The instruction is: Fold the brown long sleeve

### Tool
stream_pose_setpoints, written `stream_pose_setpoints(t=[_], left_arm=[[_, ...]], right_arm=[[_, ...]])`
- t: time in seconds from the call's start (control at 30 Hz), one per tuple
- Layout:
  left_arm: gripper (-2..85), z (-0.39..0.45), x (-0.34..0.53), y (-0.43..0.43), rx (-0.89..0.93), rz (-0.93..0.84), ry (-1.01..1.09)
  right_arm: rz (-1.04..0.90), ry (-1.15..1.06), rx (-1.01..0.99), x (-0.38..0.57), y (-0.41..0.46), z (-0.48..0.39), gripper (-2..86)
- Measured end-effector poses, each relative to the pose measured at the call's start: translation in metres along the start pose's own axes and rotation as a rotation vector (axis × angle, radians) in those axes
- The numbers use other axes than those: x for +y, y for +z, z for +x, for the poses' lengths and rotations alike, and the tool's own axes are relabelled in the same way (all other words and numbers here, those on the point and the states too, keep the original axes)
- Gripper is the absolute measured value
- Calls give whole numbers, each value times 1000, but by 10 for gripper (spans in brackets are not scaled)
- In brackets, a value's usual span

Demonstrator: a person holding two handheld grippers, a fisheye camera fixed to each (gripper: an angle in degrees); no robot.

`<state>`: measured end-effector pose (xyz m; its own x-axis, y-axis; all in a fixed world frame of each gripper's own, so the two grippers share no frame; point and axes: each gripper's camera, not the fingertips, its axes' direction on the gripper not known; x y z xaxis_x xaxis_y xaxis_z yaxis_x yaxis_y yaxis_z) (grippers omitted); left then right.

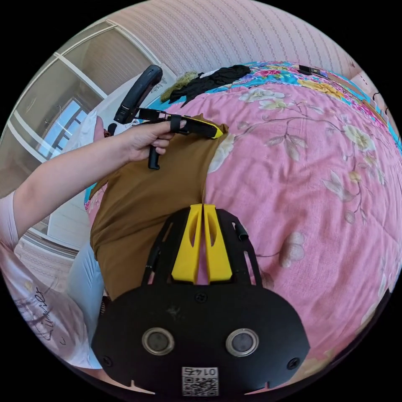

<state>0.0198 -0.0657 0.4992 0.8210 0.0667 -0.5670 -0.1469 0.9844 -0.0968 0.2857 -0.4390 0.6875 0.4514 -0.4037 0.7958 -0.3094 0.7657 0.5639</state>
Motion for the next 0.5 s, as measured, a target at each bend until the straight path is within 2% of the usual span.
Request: stream_pose_setpoints(t=[0.1, 0.23, 0.3, 0.37, 0.43, 0.5], left_arm=[[30, -15, 3, -26, 59, 4, -60], [49, -36, 52, -102, -41, 29, -5], [53, -44, 99, -135, -99, -3, 22], [52, -43, 185, -179, -197, -57, 62], [47, -34, 261, -210, -238, -75, 55], [45, -23, 337, -237, -203, -97, -13]], right_arm=[[-7, 3, 5, 3, 3, 2, 2], [-4, 4, 57, 20, 1, -8, 7], [8, 14, 107, 36, -7, -16, 11], [61, 25, 128, 69, -20, -38, 18], [100, -5, 73, 100, -22, -71, 22], [84, -65, -41, 130, -7, -119, 25]])
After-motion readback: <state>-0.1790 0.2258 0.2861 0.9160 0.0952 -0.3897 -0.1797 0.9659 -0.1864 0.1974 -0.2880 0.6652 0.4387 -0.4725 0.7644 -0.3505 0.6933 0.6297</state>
